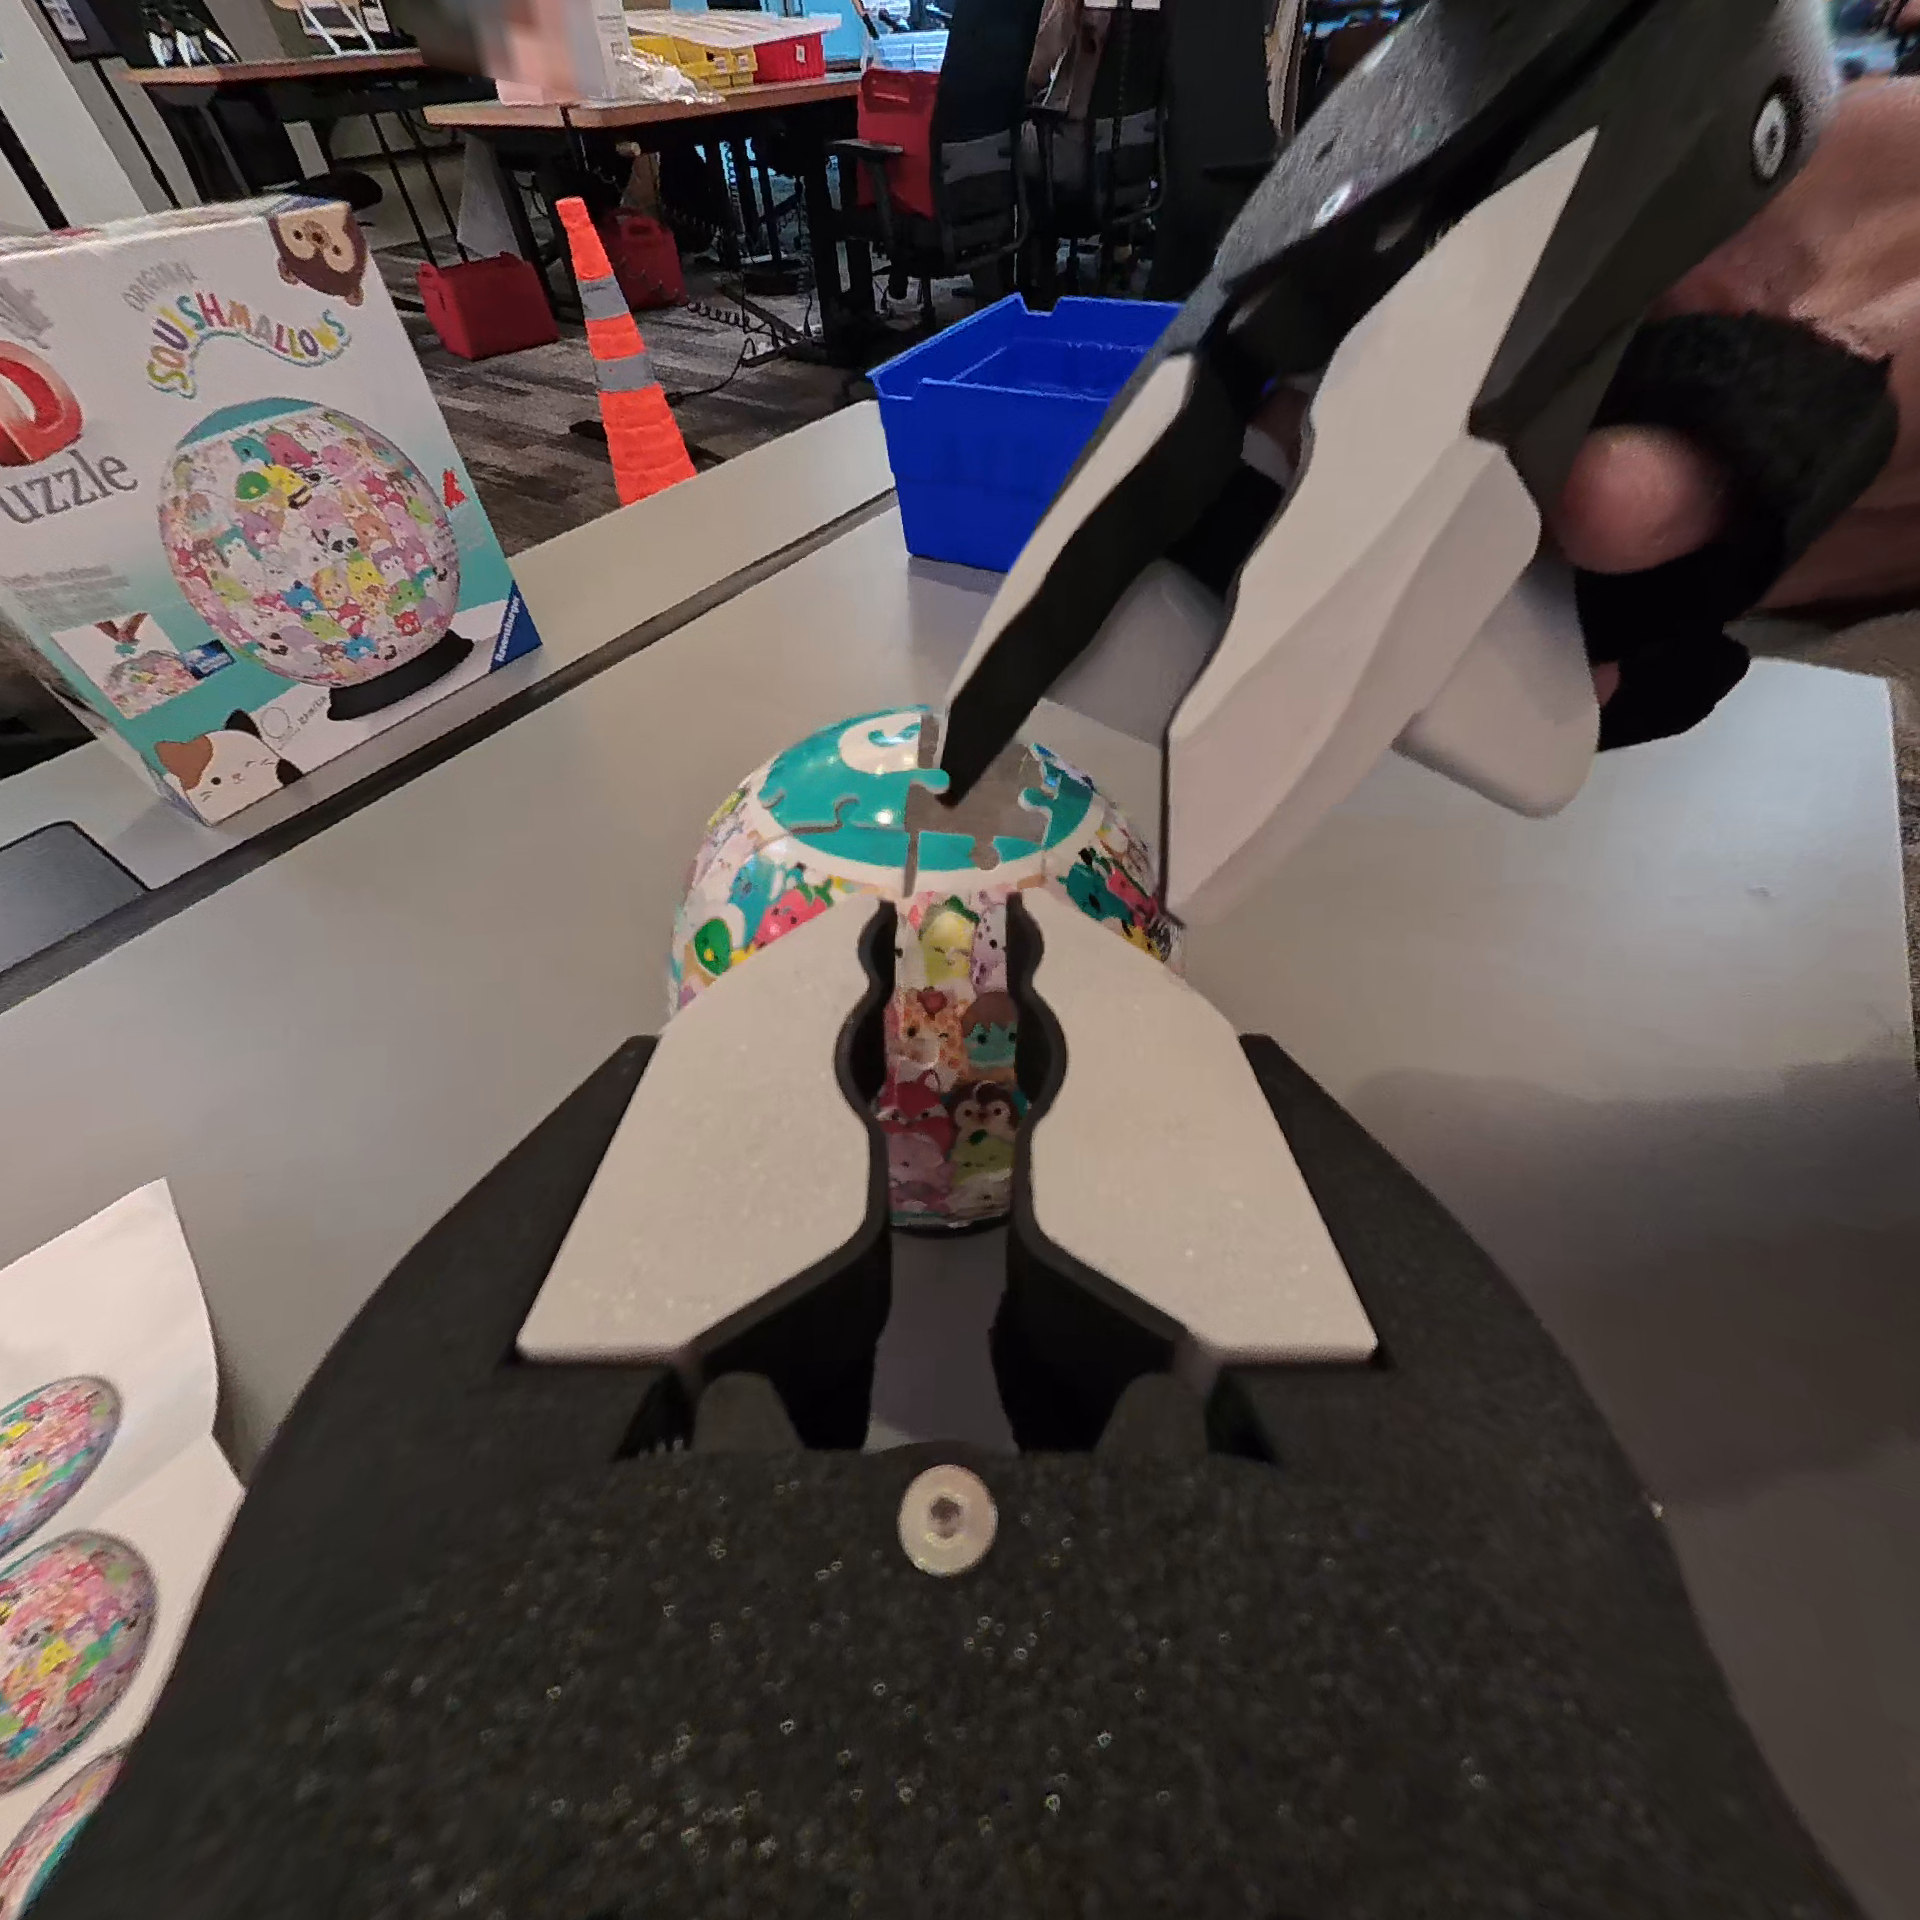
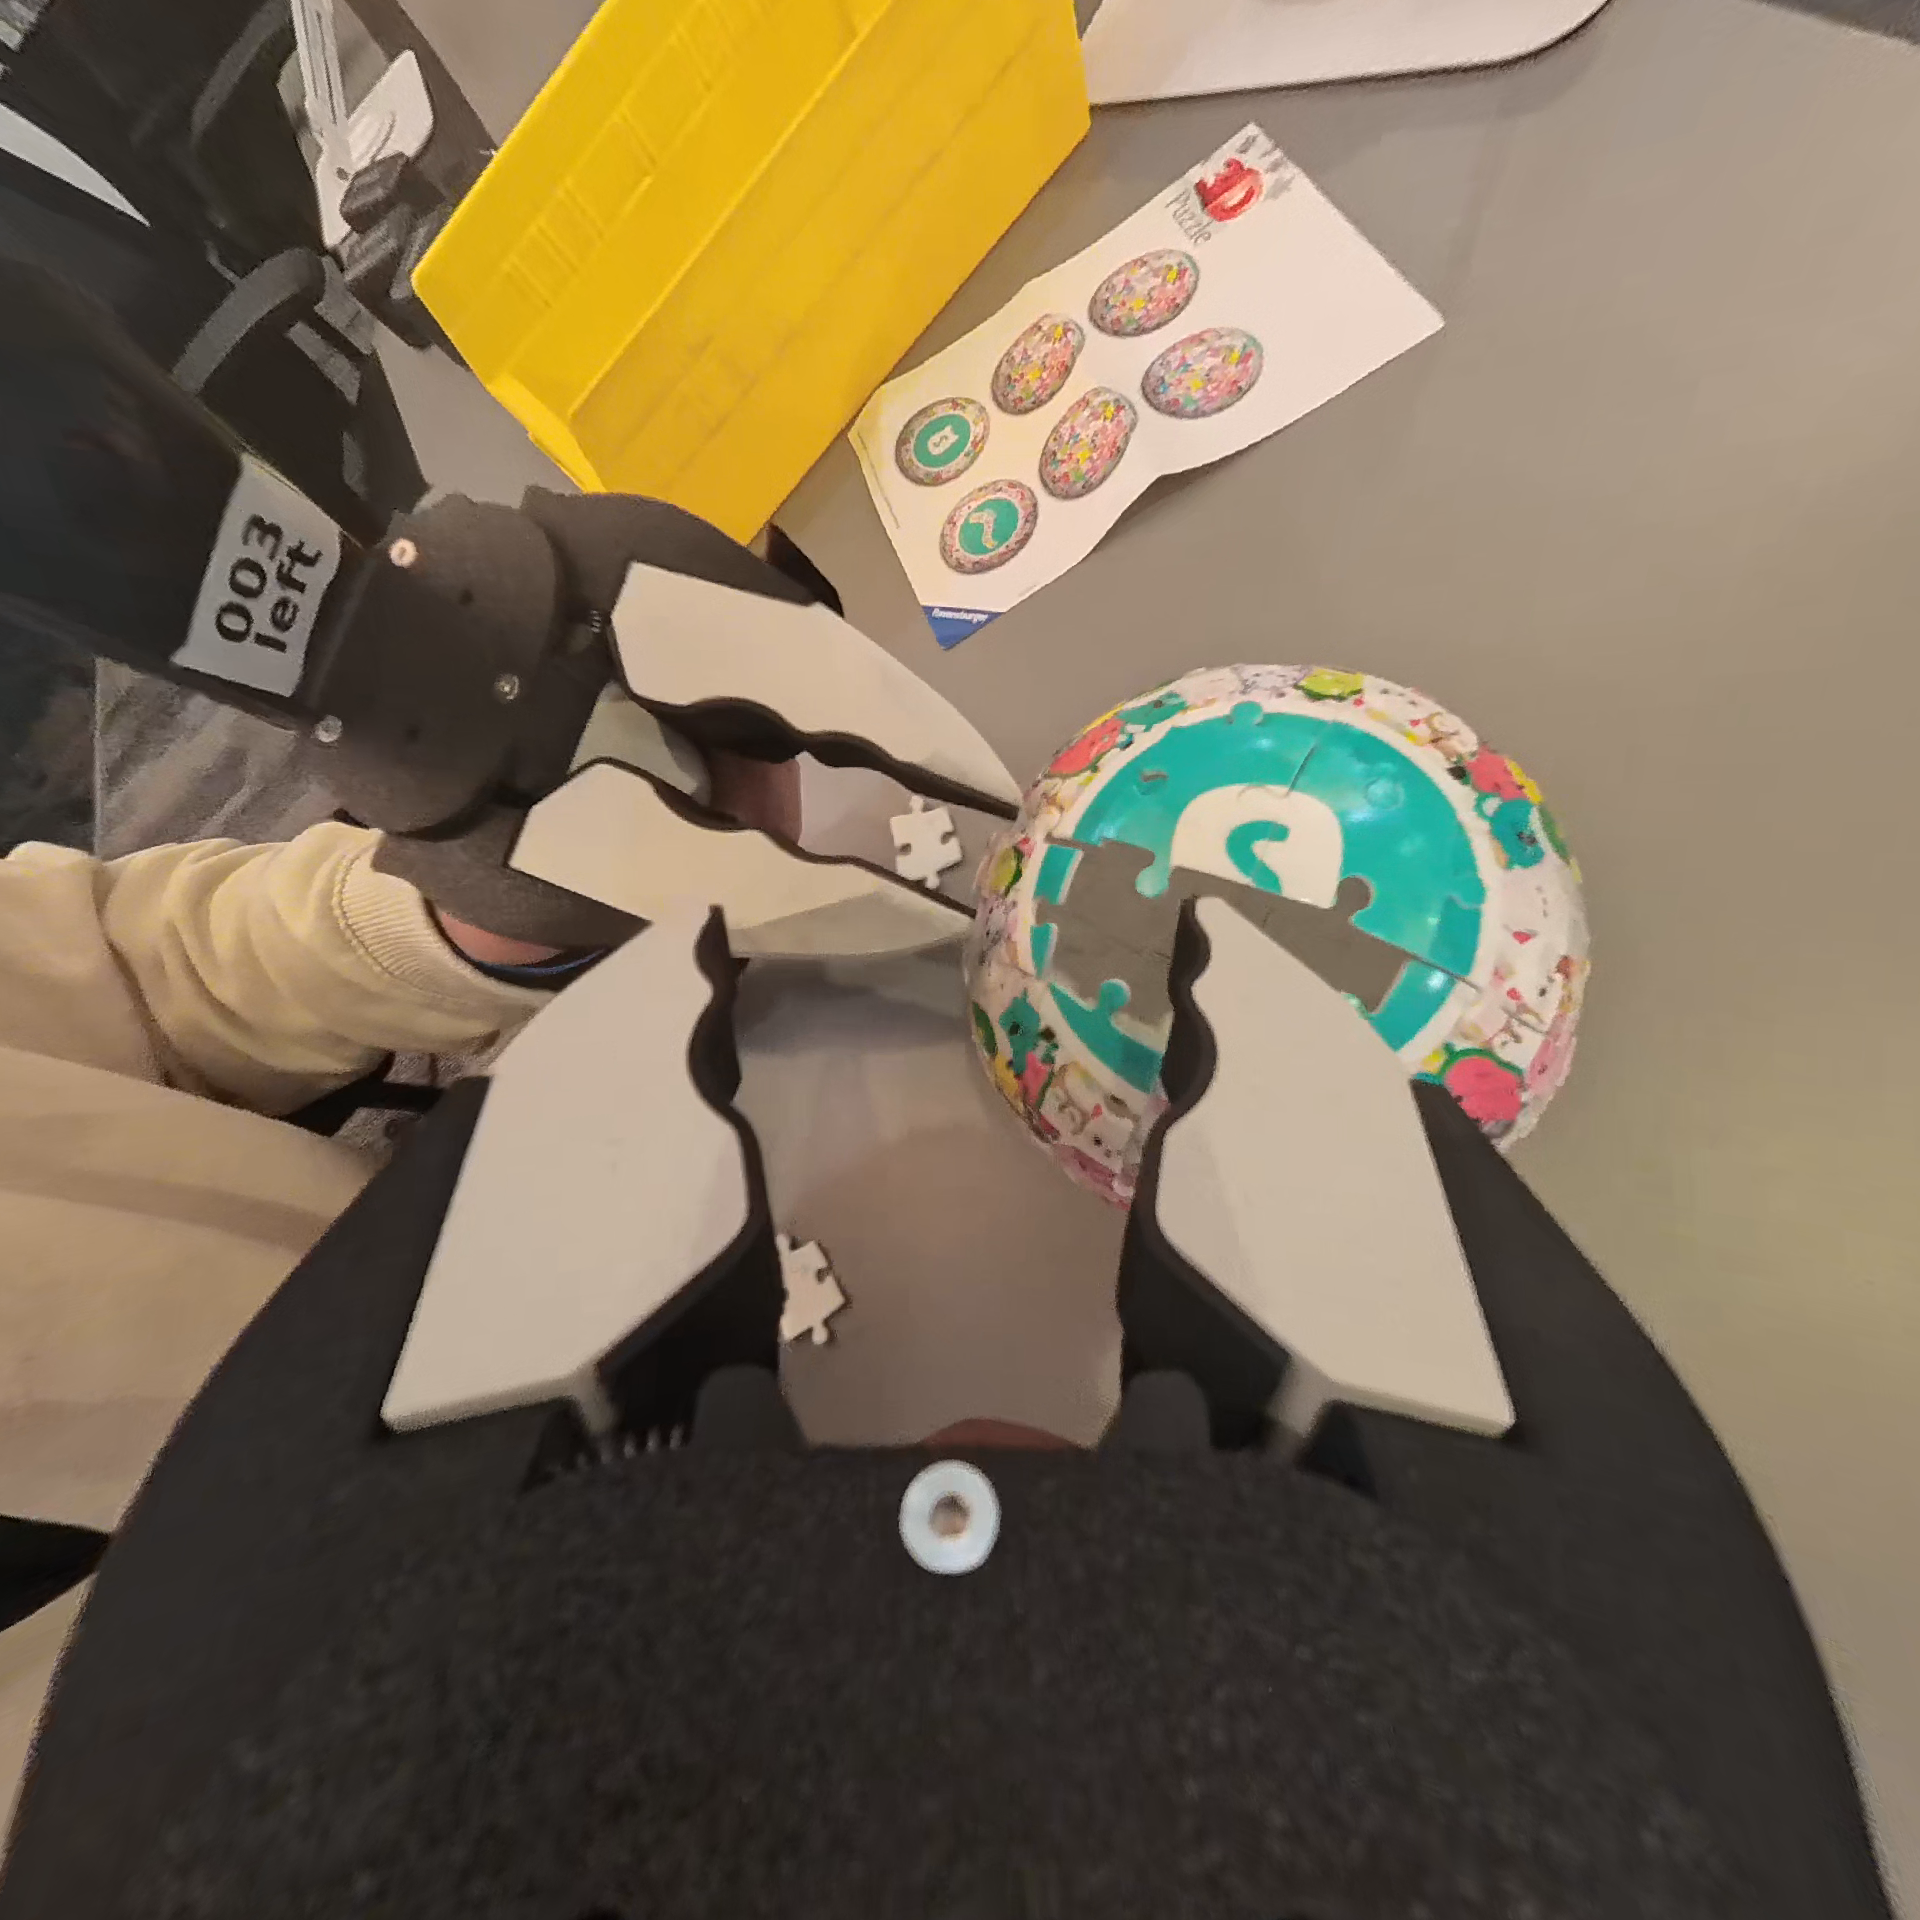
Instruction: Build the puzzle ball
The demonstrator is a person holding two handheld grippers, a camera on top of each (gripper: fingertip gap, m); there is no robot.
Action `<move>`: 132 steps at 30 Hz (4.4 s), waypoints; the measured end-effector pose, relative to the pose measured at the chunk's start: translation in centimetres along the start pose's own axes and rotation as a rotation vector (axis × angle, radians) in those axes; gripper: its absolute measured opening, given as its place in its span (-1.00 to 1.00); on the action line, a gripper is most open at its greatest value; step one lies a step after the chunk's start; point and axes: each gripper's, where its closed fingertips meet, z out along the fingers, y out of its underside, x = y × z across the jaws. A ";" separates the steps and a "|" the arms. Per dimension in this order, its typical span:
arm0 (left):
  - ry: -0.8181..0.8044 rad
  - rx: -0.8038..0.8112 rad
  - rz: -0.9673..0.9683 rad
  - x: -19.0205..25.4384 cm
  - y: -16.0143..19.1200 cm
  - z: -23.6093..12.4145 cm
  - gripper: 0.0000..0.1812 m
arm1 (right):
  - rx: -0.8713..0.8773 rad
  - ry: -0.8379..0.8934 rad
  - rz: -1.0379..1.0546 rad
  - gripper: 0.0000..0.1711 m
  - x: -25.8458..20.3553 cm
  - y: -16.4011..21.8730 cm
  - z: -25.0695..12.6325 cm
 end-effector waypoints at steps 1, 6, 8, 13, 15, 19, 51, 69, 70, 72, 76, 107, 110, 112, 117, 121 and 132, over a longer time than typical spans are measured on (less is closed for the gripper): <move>0.005 0.002 -0.002 0.0 -0.1 0.1 -0.79 | -0.009 -0.008 0.012 -0.04 0.0 0.1 0.2; 0.009 -0.012 0.014 0.1 0.2 0.4 -0.78 | 0.001 -0.018 0.050 -0.04 0.4 0.1 0.2; 0.003 -0.012 0.013 0.0 0.1 0.2 -0.78 | 0.011 -0.015 0.043 -0.04 0.3 -0.1 -0.1; 0.028 0.005 0.014 0.6 -0.3 0.3 -0.78 | 0.027 0.001 0.025 -0.07 0.3 -0.2 -0.9; 0.020 0.001 0.024 0.5 -0.1 0.4 -0.78 | 0.045 -0.009 0.024 -0.10 0.0 -0.3 -1.3; 0.011 0.015 0.026 0.3 -0.6 0.0 -0.77 | 0.111 -0.004 0.016 -0.12 0.5 -0.6 -2.5; -0.087 -0.549 -0.082 -1.4 15.2 -6.3 -0.60 | 0.103 -0.041 -0.310 -0.58 -2.6 12.5 -0.2; 1.062 0.726 -1.072 9.2 -9.8 -10.3 -0.60 | 0.489 -0.215 -0.689 -0.64 -12.4 -0.9 -7.6; 1.088 0.715 -1.091 9.7 -9.8 -10.1 -0.60 | 0.472 -0.218 -0.690 -0.63 -12.3 -0.7 -7.5; 1.119 0.688 -1.117 10.5 -9.6 -9.5 -0.60 | 0.448 -0.259 -0.683 -0.69 -12.4 0.1 -7.5; 1.162 0.669 -1.174 10.9 -9.0 -8.8 -0.60 | 0.447 -0.387 -0.572 -0.90 -12.3 1.0 -8.2; 0.097 -0.266 0.304 2.7 -3.0 1.4 -0.52 | 0.138 -0.760 0.358 -0.98 0.8 -0.2 -4.5; 0.064 -0.289 0.456 2.4 -3.4 1.9 -0.61 | 0.136 -0.821 0.363 -0.98 0.0 -0.4 -5.0; 0.047 -0.293 0.514 2.4 -3.7 2.0 -0.66 | 0.150 -0.839 0.376 -0.98 0.1 -0.6 -5.2; 0.020 -0.314 0.493 2.1 -3.8 2.5 -0.67 | 0.166 -0.827 0.375 -0.87 0.7 -0.8 -5.2; 0.006 -0.366 0.407 1.4 -3.3 2.9 -0.67 | 0.219 -0.660 0.339 -0.60 3.1 -0.5 -5.5; 0.063 -0.720 0.365 0.6 -1.9 4.0 -0.67 | 0.203 0.144 -0.686 -0.45 6.0 1.7 -5.1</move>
